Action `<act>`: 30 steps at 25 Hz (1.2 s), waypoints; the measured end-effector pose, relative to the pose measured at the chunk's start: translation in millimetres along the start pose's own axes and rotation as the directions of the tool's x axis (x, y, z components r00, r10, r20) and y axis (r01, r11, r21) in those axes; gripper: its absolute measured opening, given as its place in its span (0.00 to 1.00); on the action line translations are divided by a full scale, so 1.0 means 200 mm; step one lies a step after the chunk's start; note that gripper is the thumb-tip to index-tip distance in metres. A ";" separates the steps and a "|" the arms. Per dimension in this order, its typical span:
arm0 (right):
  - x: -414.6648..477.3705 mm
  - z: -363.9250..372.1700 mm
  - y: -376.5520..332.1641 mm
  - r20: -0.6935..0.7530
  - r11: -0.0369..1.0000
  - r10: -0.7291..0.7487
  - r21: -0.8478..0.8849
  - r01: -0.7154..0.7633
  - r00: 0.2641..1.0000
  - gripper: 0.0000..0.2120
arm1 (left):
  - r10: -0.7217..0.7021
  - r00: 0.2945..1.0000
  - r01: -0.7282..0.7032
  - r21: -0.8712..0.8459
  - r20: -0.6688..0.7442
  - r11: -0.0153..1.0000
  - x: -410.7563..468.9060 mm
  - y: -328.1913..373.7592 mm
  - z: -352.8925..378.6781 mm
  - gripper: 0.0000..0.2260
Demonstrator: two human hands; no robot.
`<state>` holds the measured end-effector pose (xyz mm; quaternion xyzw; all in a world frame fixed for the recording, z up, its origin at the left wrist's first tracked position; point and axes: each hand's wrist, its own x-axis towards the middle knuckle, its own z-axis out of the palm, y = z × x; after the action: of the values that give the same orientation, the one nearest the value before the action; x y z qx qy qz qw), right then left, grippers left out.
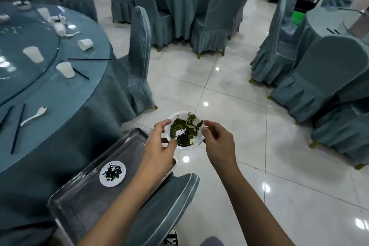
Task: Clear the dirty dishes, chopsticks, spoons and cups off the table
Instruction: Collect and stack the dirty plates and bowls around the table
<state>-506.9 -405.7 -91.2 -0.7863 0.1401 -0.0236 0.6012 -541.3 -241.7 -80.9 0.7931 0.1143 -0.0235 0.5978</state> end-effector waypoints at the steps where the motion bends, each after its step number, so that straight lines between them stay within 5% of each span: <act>1: 0.05 0.02 -0.01 0.028 1.000 -0.003 -0.013 0.003 1.000 0.12 | -0.004 1.000 0.004 -0.002 -0.025 1.000 0.03 0.00 0.01 0.20; 9: 0.54 0.12 -0.04 0.248 0.999 -0.043 -0.010 0.047 0.968 0.12 | -0.067 0.968 0.063 -0.022 -0.244 0.998 0.34 0.05 0.13 0.20; 16: 1.06 0.07 -0.12 0.456 0.994 -0.108 0.022 0.110 0.883 0.12 | -0.123 0.871 0.101 -0.070 -0.476 0.992 0.60 0.21 0.42 0.20; 30: 1.74 0.17 -0.25 0.620 0.992 -0.117 0.032 0.125 0.776 0.09 | -0.169 0.760 0.123 -0.117 -0.628 0.986 1.17 0.39 0.62 0.19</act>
<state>-156.5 -448.5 -98.8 -0.7610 -0.1160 0.1984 0.6067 -285.5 -345.1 -83.1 0.7219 0.3716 0.2033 0.5472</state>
